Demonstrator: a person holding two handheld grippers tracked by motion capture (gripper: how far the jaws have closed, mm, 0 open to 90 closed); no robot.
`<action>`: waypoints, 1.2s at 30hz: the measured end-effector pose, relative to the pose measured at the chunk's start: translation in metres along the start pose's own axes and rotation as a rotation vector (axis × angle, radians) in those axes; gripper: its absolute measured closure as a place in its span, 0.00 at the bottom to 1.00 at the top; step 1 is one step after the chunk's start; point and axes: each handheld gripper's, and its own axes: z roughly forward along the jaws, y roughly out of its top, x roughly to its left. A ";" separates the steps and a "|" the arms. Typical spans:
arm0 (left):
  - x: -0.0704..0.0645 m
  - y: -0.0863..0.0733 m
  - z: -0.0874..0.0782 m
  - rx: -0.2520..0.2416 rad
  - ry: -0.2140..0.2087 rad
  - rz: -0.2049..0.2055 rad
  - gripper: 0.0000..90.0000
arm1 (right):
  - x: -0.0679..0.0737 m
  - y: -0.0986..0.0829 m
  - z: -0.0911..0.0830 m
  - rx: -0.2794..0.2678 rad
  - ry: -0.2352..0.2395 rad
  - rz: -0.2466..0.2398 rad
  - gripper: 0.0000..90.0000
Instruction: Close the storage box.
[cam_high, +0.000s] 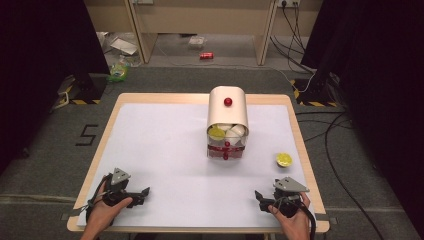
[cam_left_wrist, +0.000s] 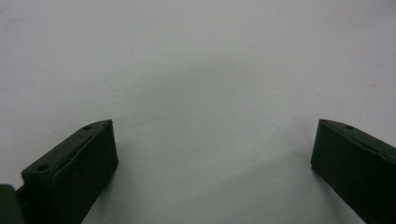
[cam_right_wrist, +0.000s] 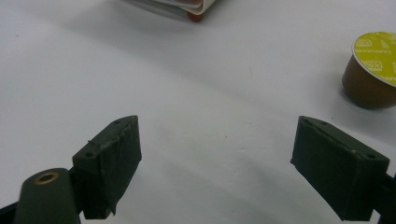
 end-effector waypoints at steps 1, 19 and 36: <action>0.000 0.000 0.000 0.000 0.000 0.000 0.00 | 0.000 0.000 0.000 0.002 -0.001 -0.003 0.18; 0.000 0.000 0.000 0.000 0.000 0.000 0.00 | -0.004 -0.006 0.005 0.063 -0.003 -0.012 0.18; 0.000 0.000 0.000 0.001 0.002 0.002 0.00 | -0.008 -0.009 0.007 0.109 0.023 -0.001 0.17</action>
